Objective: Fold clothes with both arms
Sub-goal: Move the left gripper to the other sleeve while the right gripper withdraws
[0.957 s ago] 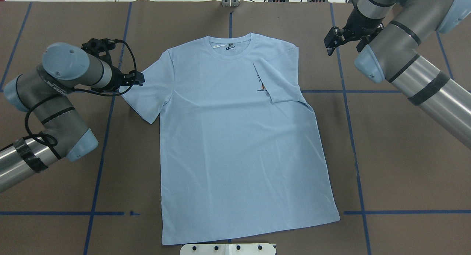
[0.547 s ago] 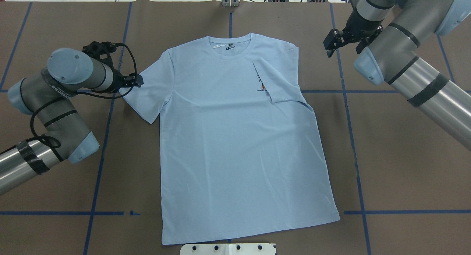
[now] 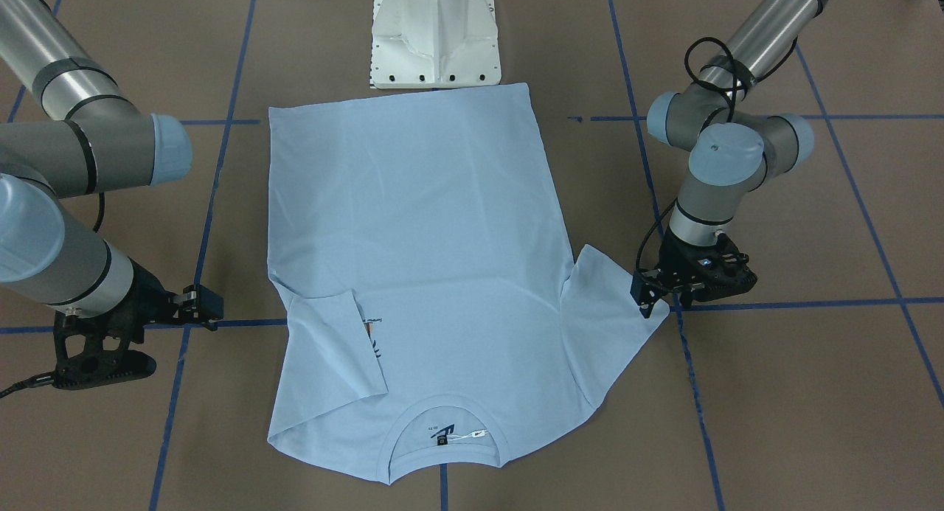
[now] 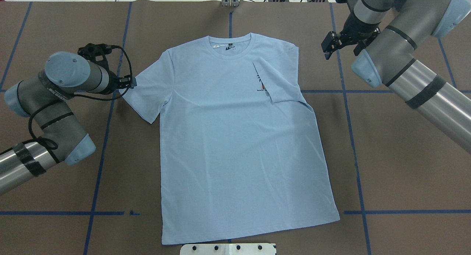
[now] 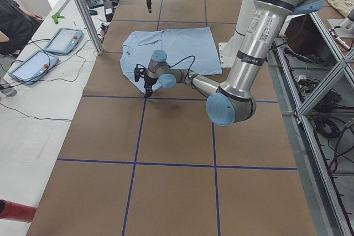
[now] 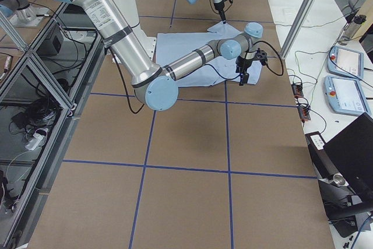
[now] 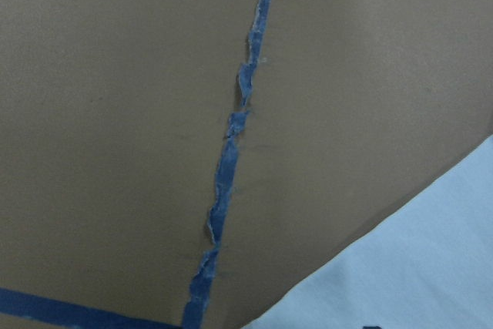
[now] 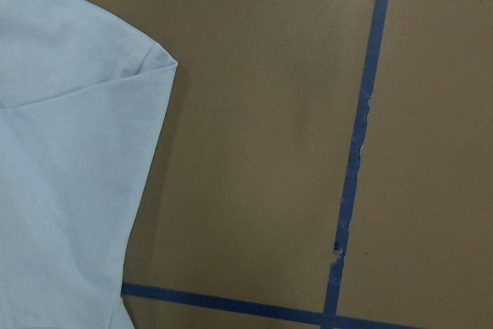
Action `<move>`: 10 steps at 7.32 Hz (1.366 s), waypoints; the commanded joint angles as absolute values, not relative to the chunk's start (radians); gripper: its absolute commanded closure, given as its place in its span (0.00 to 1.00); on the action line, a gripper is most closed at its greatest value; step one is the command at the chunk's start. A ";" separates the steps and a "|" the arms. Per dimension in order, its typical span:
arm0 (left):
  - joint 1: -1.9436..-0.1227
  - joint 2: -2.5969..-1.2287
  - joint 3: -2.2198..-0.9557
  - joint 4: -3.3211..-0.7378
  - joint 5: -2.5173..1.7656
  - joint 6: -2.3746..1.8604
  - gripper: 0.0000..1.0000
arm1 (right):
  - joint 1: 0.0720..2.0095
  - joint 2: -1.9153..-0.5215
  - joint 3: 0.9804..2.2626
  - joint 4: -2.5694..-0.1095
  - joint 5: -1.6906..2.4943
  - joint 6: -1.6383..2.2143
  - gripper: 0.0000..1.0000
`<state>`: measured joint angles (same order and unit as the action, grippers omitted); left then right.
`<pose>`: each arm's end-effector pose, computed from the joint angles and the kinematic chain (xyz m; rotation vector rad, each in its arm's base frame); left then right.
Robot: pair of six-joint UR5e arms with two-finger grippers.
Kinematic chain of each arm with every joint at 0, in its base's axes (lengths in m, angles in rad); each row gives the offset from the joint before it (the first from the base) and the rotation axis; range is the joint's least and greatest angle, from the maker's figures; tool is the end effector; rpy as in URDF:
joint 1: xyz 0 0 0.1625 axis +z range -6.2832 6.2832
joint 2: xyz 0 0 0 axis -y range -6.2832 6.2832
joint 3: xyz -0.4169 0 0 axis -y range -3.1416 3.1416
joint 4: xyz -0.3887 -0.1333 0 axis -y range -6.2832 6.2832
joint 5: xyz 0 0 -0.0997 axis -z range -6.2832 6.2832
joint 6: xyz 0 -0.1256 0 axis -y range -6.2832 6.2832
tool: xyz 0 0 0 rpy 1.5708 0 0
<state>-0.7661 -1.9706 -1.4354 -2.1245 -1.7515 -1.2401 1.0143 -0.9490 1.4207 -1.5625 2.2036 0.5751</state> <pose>0.4246 -0.5622 0.4566 0.2812 0.7889 -0.3359 -0.3325 -0.6462 0.3685 0.0589 -0.7722 -0.1342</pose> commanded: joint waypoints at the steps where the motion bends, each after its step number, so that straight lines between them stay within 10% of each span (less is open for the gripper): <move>1: -0.764 -1.970 -1.431 -2.125 -1.752 -1.241 0.37 | 1.012 -0.951 1.422 -1.562 2.200 0.575 0.00; 5: -0.764 -1.980 -1.431 -2.123 -1.756 -1.241 1.00 | 1.012 -0.953 1.422 -1.560 2.200 0.575 0.00; 10: -0.741 -2.161 -1.520 -1.821 -1.763 -1.300 1.00 | 1.012 -0.965 1.427 -1.555 2.201 0.575 0.00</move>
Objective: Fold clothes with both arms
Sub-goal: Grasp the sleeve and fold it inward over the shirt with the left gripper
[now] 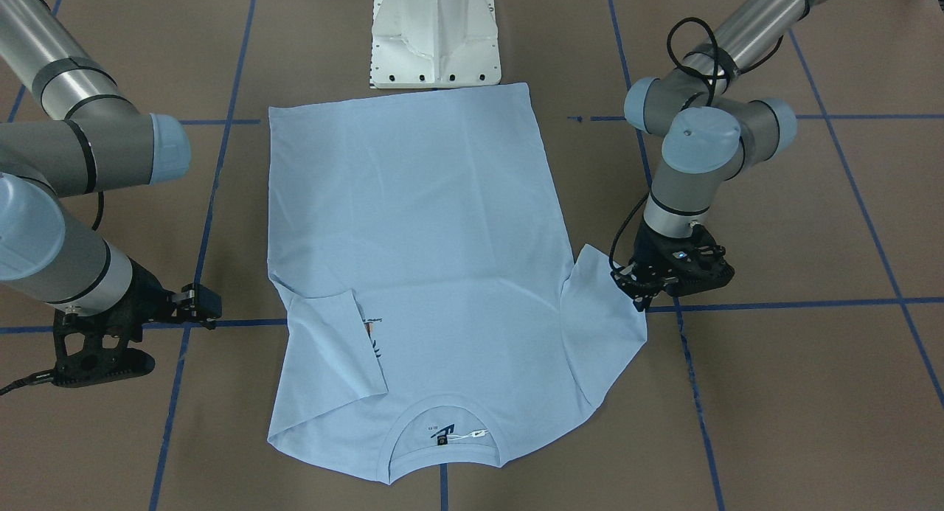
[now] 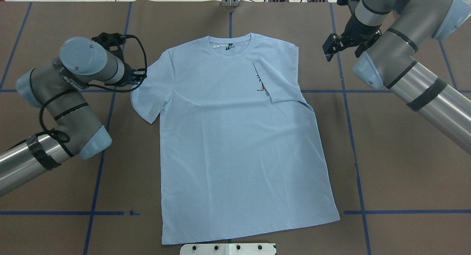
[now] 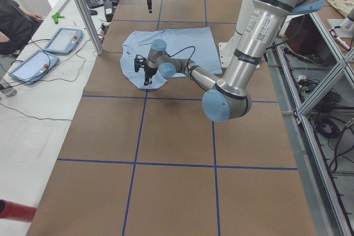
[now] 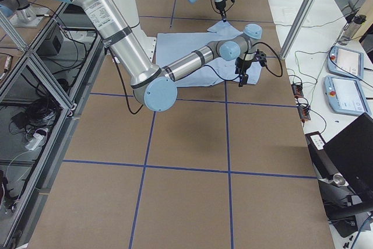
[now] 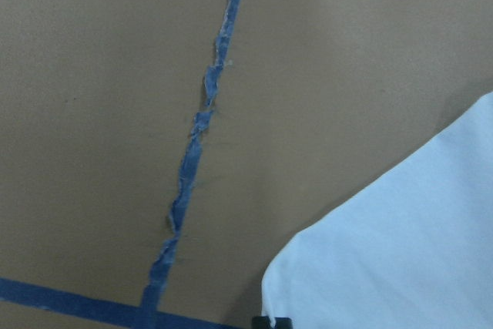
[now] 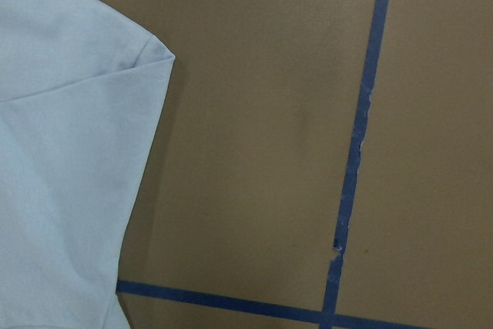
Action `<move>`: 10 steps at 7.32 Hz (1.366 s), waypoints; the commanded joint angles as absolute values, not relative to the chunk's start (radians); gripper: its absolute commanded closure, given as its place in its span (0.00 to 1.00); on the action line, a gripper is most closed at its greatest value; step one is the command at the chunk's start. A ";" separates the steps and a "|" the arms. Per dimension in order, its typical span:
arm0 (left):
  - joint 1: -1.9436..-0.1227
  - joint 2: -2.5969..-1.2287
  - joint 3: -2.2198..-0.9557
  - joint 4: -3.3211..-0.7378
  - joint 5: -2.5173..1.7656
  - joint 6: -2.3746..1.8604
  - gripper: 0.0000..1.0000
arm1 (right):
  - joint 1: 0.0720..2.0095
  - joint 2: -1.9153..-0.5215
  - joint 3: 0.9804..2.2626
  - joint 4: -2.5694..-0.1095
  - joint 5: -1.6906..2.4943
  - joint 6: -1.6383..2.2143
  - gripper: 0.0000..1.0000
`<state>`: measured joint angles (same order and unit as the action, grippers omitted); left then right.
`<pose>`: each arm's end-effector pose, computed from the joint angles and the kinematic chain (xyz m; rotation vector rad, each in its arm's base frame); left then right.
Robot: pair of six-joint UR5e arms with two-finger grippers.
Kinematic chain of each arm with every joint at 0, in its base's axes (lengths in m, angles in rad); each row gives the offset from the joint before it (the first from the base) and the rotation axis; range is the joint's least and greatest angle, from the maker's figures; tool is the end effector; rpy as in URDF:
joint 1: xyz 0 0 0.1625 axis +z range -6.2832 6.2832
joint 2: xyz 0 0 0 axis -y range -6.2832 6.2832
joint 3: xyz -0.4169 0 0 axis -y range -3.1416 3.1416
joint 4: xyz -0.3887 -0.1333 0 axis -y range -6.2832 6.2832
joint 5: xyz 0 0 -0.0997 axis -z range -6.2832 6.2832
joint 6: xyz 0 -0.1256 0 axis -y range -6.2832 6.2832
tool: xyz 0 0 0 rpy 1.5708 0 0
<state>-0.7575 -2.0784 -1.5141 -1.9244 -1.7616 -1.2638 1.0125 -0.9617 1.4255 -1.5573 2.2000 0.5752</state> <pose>0.4410 -0.5677 0.3711 0.2529 0.7867 -0.3480 -0.3318 -0.6433 0.3749 0.0579 -0.7681 -0.1341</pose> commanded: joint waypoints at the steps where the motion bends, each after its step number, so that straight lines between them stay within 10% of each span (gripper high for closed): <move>1: -0.729 -2.219 -1.462 -1.833 -1.763 -1.349 1.00 | 1.014 -0.966 1.428 -1.555 2.203 0.575 0.00; 4: -0.712 -2.463 -1.151 -1.982 -1.763 -1.377 1.00 | 1.014 -0.999 1.468 -1.555 2.204 0.577 0.00; 9: -0.666 -2.465 -1.104 -2.108 -1.763 -1.393 1.00 | 0.999 -1.006 1.457 -1.555 2.198 0.577 0.00; 10: -0.666 -2.464 -1.104 -2.108 -1.763 -1.393 0.82 | 0.994 -1.005 1.457 -1.555 2.198 0.578 0.00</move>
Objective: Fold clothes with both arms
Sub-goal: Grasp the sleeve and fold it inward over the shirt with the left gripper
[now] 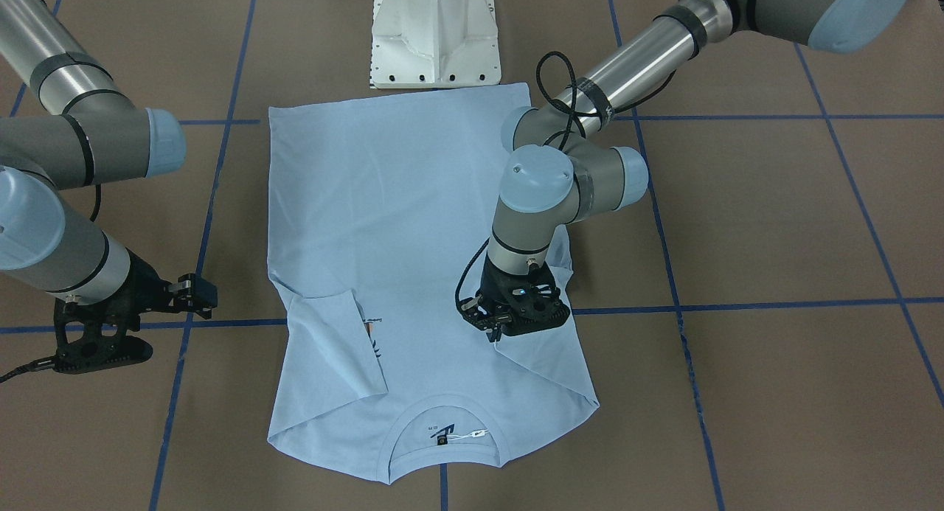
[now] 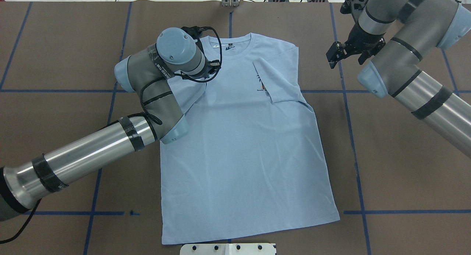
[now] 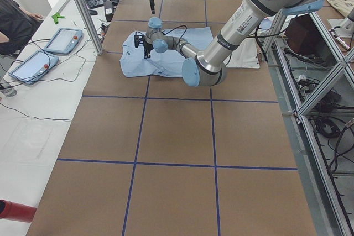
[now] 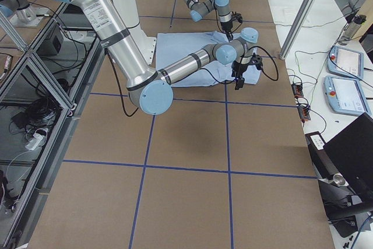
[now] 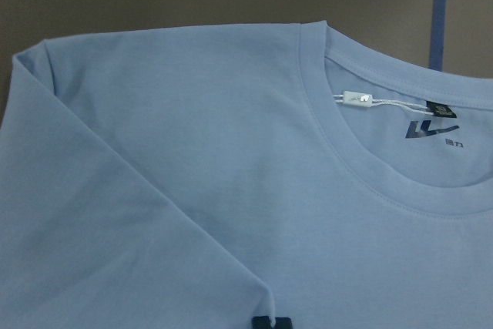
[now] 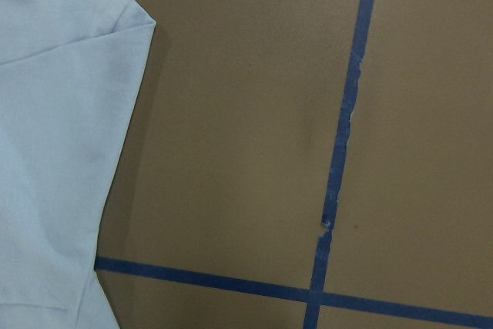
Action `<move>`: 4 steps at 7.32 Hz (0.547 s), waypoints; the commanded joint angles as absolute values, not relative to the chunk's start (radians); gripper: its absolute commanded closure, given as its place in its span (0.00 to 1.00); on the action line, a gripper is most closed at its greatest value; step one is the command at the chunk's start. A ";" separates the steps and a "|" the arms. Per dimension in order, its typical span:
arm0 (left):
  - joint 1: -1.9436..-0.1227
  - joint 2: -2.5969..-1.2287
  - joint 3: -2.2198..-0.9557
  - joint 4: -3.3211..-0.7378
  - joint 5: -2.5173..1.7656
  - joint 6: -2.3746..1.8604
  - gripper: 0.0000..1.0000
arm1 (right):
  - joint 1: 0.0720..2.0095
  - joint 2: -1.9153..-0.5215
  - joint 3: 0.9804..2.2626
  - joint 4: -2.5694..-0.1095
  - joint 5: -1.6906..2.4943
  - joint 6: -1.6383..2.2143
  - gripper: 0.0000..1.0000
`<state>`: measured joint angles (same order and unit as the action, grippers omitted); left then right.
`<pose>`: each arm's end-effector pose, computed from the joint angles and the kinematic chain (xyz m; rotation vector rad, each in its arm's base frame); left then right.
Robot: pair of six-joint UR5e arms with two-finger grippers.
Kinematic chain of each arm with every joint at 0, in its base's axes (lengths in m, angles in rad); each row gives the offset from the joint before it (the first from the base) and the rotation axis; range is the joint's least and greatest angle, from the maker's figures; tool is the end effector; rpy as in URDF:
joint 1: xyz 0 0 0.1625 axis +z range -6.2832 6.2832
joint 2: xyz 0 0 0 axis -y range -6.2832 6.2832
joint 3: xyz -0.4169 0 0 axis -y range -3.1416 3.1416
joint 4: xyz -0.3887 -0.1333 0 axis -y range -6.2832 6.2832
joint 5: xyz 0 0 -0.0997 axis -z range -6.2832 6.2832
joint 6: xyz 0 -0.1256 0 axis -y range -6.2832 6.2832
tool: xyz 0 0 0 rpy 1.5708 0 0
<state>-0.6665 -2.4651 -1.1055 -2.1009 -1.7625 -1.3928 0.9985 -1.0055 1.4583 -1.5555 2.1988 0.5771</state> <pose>0.5901 -0.6033 0.2510 0.2319 0.9498 -0.3574 -0.3332 -0.6271 0.3902 0.0448 -0.7633 -0.1424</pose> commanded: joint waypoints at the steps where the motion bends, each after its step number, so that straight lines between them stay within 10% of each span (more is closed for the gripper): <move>1: -0.667 -2.465 -1.103 -2.109 -1.764 -1.403 0.31 | 0.991 -1.005 1.459 -1.555 2.200 0.578 0.00; 4: -0.675 -2.471 -1.120 -2.097 -1.844 -1.411 0.00 | 0.973 -1.044 1.485 -1.443 2.206 0.650 0.00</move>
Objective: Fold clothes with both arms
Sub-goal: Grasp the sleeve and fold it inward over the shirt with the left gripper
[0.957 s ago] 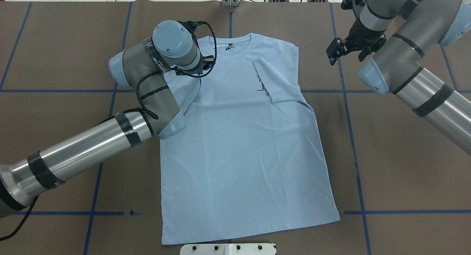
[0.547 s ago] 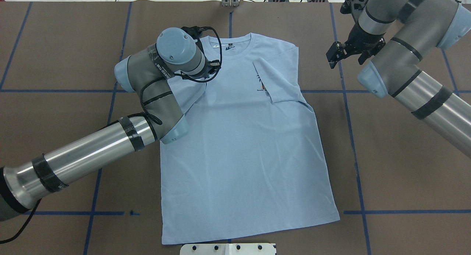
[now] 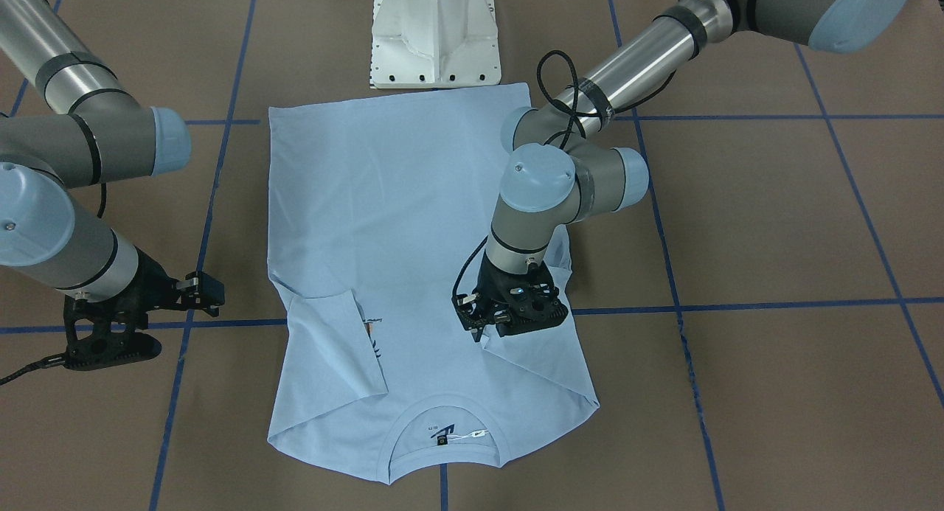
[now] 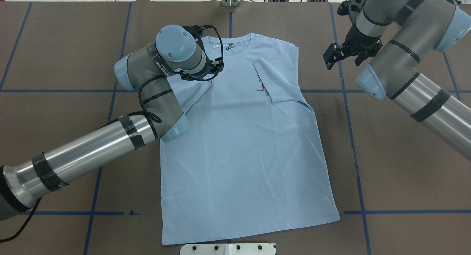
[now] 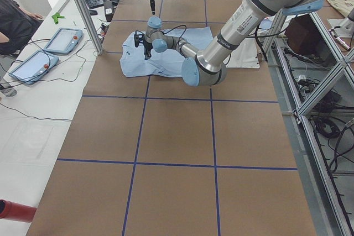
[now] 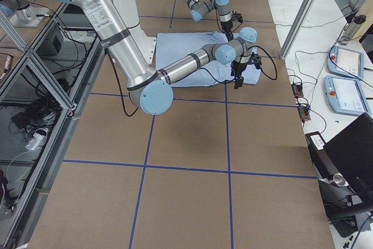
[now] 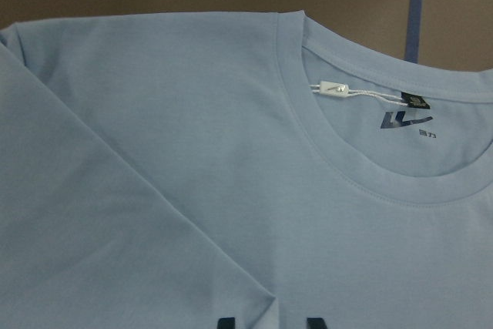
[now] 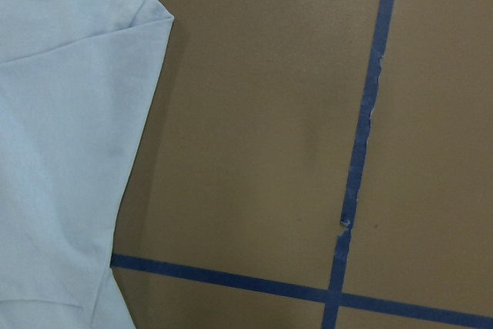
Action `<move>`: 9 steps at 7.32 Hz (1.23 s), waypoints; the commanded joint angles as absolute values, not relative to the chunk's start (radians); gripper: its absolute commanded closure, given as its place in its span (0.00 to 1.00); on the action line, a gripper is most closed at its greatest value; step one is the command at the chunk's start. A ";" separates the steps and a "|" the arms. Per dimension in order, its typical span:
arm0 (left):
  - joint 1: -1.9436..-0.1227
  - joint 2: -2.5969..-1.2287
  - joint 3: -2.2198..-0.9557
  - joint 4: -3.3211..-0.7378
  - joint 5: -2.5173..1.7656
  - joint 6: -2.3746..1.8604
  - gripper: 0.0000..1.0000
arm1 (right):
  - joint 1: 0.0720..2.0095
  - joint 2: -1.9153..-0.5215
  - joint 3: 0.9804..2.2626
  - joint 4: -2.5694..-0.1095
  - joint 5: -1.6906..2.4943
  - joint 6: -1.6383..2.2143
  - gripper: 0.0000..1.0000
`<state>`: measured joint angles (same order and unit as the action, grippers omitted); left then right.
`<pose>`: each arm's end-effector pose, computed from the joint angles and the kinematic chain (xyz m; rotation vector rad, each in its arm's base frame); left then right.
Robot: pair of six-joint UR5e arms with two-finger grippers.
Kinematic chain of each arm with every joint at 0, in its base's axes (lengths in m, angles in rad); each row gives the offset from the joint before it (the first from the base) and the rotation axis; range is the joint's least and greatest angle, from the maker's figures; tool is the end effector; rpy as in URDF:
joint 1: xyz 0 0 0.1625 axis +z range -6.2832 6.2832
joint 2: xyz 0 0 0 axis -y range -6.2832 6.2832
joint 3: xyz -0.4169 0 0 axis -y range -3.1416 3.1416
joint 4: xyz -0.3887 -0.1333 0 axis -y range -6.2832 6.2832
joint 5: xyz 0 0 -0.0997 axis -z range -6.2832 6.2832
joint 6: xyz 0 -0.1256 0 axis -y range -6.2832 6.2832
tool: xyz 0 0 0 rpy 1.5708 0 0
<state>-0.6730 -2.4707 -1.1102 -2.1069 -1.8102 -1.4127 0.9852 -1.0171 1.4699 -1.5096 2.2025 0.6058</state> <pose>0.5886 -0.6016 0.2422 0.1915 0.9819 -0.3548 -0.3406 -0.6206 0.3863 0.0646 -0.7896 -0.1432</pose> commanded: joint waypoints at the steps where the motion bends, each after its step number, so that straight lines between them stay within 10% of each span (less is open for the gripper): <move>1: -0.675 -2.436 -1.184 -2.071 -1.908 -1.404 0.00 | 0.938 -1.102 1.547 -1.383 2.207 0.746 0.00; 5: -0.673 -2.117 -1.807 -1.731 -1.914 -1.304 0.00 | 0.622 -1.363 1.921 -1.348 1.969 1.166 0.00; 9: -0.666 -2.086 -1.922 -1.652 -1.908 -1.304 0.00 | 0.310 -1.612 2.069 -1.138 1.780 1.433 0.00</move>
